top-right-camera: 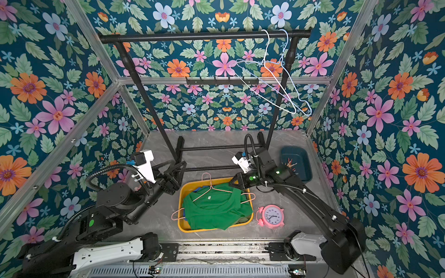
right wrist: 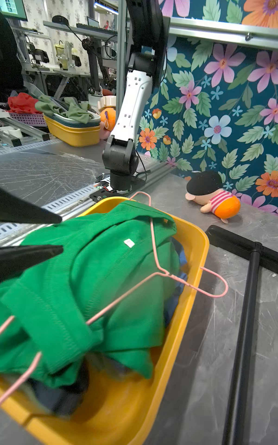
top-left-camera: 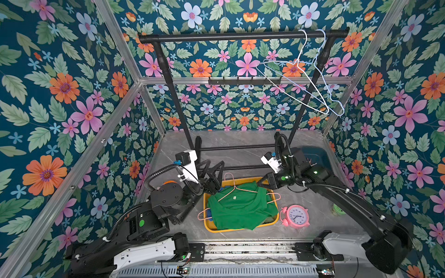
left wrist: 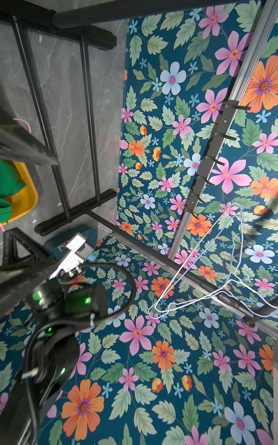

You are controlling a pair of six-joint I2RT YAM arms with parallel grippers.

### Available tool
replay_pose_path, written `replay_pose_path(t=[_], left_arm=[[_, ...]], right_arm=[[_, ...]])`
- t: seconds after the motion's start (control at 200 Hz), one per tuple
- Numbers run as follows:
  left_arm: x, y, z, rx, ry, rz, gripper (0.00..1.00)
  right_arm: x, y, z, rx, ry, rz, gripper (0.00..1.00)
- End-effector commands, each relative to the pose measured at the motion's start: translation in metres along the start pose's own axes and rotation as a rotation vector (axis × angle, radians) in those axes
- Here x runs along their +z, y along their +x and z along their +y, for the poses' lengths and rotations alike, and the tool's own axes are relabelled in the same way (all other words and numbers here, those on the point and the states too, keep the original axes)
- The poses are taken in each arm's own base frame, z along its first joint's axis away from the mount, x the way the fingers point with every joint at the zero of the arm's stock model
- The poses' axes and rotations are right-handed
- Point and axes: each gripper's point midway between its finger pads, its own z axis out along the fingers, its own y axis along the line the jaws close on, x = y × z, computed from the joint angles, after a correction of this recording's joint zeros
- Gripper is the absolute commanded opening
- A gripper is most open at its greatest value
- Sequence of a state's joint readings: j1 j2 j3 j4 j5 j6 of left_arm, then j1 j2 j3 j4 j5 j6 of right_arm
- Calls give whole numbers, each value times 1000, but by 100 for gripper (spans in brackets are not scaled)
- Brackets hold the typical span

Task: Remove the clothespins securing tank tops to the hanger
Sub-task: Pick up the hanger from the basket.

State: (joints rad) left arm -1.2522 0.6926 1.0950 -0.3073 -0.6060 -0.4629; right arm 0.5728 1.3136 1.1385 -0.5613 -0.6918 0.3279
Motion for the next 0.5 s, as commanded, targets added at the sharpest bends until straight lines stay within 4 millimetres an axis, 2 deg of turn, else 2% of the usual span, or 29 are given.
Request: replay_pose_path(t=[0.0,0.16,0.205,0.225,0.41,0.495], left_arm=[[-4,-2,-2,-1,24,0,65],[1,4,-13,33,61,36,66],[4,7,-16,49,68,53,65],[5,8,-18,56,70,59,65],[14,21,-27,86,87,105,65],[15,23,-27,88,87,111,65]], right_arm=[[22,-18,4,-56,-69,2,20],[70,-11,-4,-64,-80,151,23],[77,-13,-6,-54,-88,161,23],[89,-12,-20,-29,-66,179,23],[118,-19,-53,16,21,210,23],[128,-20,-53,28,-16,226,23]])
